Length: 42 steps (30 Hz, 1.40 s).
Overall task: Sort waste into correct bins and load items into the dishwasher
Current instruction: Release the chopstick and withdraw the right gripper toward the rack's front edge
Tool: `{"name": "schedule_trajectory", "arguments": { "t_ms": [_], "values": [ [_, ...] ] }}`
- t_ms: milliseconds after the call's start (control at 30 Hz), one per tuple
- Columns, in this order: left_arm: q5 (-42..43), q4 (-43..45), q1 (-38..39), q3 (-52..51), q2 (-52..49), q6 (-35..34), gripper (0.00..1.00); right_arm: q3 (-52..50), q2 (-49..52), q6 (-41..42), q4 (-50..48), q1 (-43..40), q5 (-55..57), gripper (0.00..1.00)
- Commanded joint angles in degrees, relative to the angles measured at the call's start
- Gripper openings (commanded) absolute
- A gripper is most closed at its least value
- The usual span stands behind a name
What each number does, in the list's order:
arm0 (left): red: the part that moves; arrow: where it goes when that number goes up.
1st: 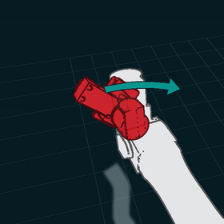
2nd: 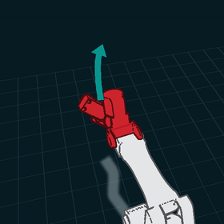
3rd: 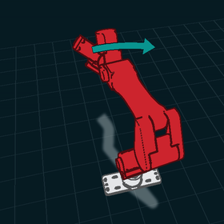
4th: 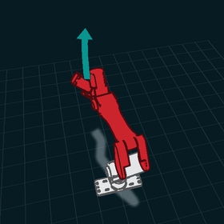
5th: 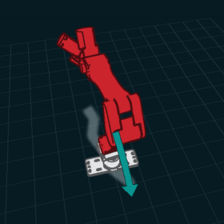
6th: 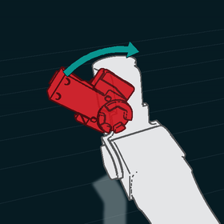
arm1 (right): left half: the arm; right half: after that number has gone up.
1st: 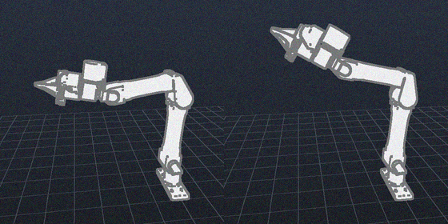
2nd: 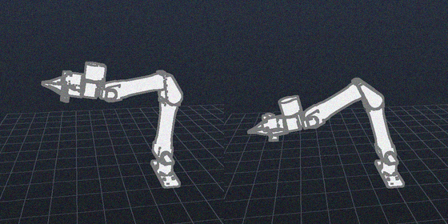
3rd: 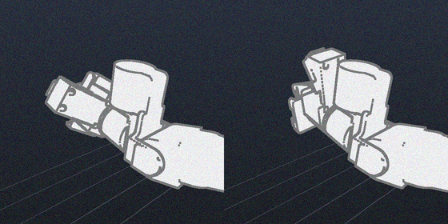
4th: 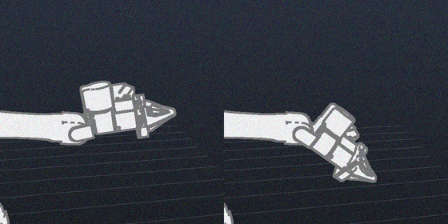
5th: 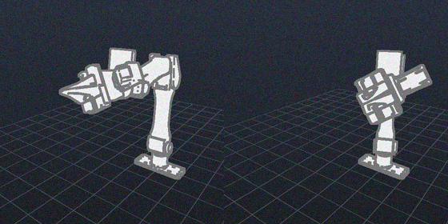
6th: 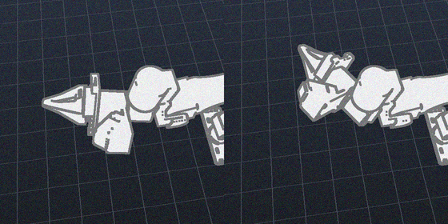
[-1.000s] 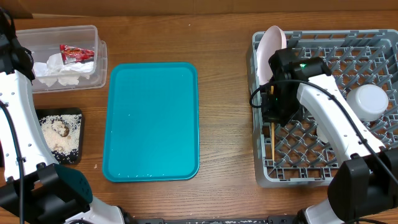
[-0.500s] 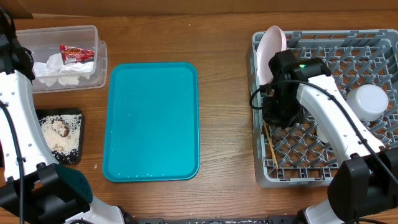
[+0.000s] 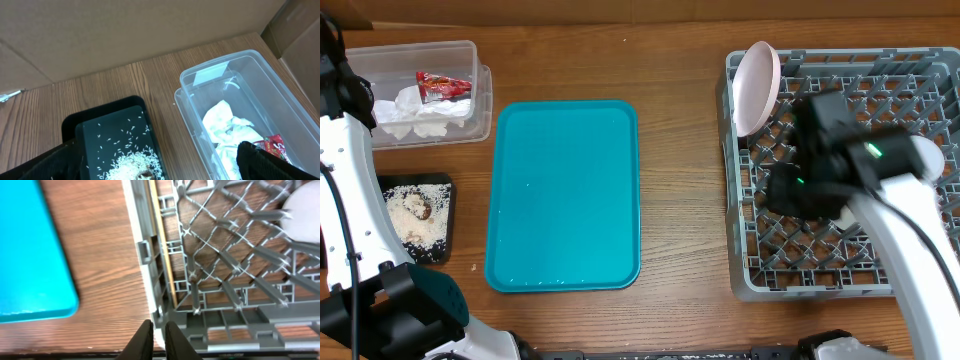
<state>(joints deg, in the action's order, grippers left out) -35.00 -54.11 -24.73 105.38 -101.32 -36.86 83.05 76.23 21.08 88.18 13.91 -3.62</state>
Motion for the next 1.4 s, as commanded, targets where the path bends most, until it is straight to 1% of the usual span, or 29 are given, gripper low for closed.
{"name": "schedule_trajectory", "arguments": {
  "t_ms": [0,33,67,133,167,200,367,600,733,833,1000,1167,1367],
  "values": [
    [-1.0,0.1,0.8,0.0,-0.3,0.9,1.00,1.4,-6.7,7.7,1.6,-0.1,6.4,0.12],
    [-1.0,0.1,0.8,0.0,-0.3,0.9,1.00,1.4,-8.9,11.7,2.6,-0.1,10.7,0.13],
    [-1.0,0.1,0.8,0.0,-0.3,0.9,1.00,1.4,-10.0,13.7,3.0,-0.1,12.9,0.16],
    [-1.0,0.1,0.8,0.0,-0.3,0.9,1.00,1.3,-13.6,18.7,3.4,-0.1,17.3,0.40],
    [-1.0,0.1,0.8,0.0,-0.3,0.9,1.00,1.3,-15.1,19.9,3.2,-0.1,18.0,0.71],
    [-1.0,0.1,0.8,0.0,-0.3,0.9,1.00,1.3,-16.7,20.1,2.7,-0.1,17.9,1.00],
    [-1.0,0.1,0.8,0.0,-0.3,0.9,1.00,1.3,-21.7,20.7,1.6,-0.1,18.7,1.00],
    [-1.0,0.1,0.8,0.0,-0.3,0.9,1.00,1.3,-28.0,28.5,2.7,-0.1,26.9,1.00],
    [-1.0,0.1,0.8,0.0,-0.3,0.9,1.00,1.3,-32.5,28.7,2.4,-0.1,29.6,1.00],
    [-1.0,0.1,0.8,0.0,-0.3,0.9,1.00,1.3,-34.7,28.7,2.5,-0.1,29.5,1.00],
    [-1.0,0.1,0.8,0.0,-0.3,0.9,1.00,1.3,-35.3,28.7,3.1,-0.1,28.6,1.00],
    [-1.0,0.1,0.8,0.0,-0.3,0.9,1.00,1.3,-35.2,28.7,-2.3,-0.1,27.6,1.00],
    [-1.0,0.1,0.8,0.0,-0.3,0.9,1.00,1.3,-35.2,28.7,-1.5,-0.1,27.6,1.00]
  ]
}}
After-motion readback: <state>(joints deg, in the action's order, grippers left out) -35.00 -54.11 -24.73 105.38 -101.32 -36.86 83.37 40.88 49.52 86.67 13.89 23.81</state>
